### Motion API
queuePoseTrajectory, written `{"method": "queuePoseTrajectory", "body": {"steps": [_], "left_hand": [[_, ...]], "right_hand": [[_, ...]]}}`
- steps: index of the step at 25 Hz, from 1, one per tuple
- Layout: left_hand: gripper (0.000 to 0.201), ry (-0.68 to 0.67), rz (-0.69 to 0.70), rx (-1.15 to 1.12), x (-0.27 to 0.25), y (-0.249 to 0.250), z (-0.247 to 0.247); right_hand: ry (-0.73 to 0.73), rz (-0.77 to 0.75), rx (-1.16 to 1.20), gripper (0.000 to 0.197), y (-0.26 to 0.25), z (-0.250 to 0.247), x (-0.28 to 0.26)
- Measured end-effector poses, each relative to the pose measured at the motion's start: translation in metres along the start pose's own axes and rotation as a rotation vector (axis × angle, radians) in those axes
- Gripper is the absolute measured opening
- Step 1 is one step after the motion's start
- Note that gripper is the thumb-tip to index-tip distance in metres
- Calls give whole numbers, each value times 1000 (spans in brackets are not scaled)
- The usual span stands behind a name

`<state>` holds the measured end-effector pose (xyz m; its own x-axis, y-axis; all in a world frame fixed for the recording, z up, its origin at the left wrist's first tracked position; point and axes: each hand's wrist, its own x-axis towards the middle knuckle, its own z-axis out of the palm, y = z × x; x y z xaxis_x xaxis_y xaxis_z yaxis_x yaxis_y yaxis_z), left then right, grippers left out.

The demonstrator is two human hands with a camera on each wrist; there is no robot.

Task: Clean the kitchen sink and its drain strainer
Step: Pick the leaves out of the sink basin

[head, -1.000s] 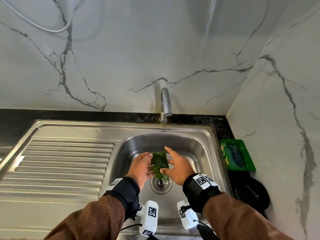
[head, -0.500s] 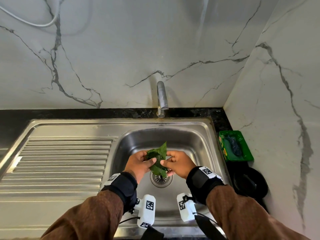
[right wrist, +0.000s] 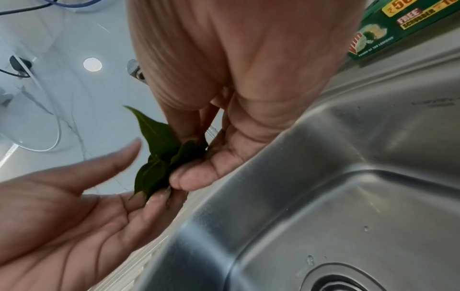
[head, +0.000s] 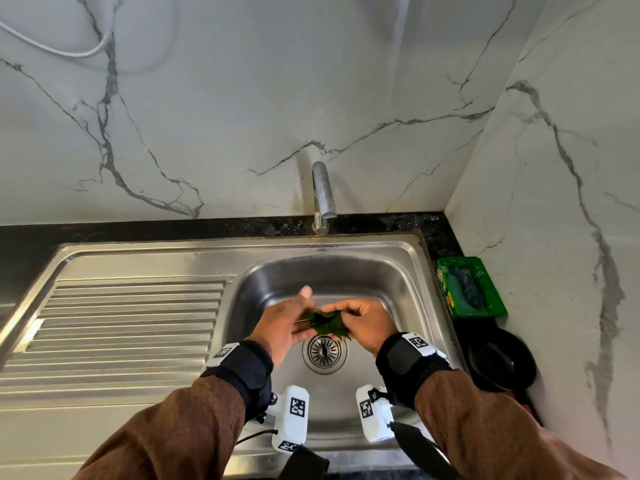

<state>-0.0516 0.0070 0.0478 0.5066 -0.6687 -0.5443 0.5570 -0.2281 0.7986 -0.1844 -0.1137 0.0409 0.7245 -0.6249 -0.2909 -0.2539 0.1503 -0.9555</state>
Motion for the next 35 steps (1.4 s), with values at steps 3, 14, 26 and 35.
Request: {"method": "queuePoseTrajectory", "body": {"steps": [3, 14, 26, 35], "left_hand": [[29, -31, 61, 121, 1, -3, -3], [34, 4, 177, 235, -2, -6, -2], [27, -61, 87, 169, -6, -9, -9], [35, -47, 258, 343, -11, 0, -12]], "right_hand": [[-7, 19, -6, 34, -3, 0, 0], [-98, -45, 20, 22, 7, 3, 1], [-62, -80, -100, 24, 3, 6, 3], [-24, -34, -142, 18, -2, 12, -13]]}}
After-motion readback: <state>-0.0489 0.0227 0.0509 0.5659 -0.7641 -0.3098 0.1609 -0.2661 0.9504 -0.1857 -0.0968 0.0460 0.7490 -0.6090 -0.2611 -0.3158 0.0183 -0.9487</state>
